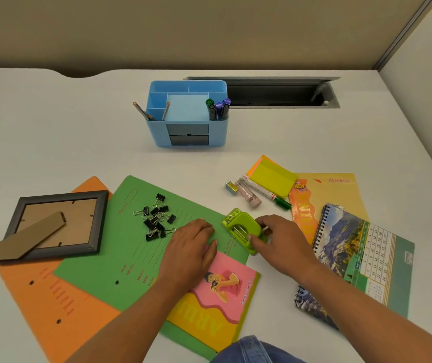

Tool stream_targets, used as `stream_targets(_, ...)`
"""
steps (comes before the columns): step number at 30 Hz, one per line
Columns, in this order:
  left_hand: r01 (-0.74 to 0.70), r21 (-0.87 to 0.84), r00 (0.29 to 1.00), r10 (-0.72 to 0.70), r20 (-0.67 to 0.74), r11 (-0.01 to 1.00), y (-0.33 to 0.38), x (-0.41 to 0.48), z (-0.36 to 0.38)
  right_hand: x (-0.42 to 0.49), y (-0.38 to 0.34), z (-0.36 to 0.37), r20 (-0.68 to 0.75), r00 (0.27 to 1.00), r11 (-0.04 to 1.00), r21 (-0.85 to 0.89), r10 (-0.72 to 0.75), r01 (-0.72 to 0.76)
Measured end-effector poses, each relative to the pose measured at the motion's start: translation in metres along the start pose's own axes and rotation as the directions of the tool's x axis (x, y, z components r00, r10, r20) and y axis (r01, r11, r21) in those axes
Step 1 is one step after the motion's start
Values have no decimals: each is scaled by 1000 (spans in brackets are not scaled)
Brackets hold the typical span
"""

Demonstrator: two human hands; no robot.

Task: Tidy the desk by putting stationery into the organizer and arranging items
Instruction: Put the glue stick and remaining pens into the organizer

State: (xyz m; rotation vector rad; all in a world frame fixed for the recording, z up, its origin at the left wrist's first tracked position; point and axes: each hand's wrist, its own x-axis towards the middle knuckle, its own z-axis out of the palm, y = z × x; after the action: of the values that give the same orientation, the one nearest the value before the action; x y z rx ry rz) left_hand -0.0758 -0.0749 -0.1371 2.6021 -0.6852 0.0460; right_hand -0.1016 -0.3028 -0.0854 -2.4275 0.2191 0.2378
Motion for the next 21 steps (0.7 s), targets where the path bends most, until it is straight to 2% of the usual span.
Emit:
stream_targets(5,8,-1,1000,-8,12,1000,1,-2,1,4,6,-11,17,1000,1000,-1,-11,11)
stream_targets(10,5,0,1000,-5,13,1000,0,0,2,23,20,-27,-220,975,998,-56,29,-42)
stream_targets(12,6,-4,1000,-6,13,1000,-1,0,3,29,26,-31,-272,960,992,-92,60,-88)
stream_targets(17,-2,-3,1000,2,12,1000,0,0,3,36,35,-33,-259,960,972,-174,107,-155)
stream_targets(21,-9,-4,1000,9,7,1000,0,-1,2,36,38,-31,-245,960,976,-133,136,-172)
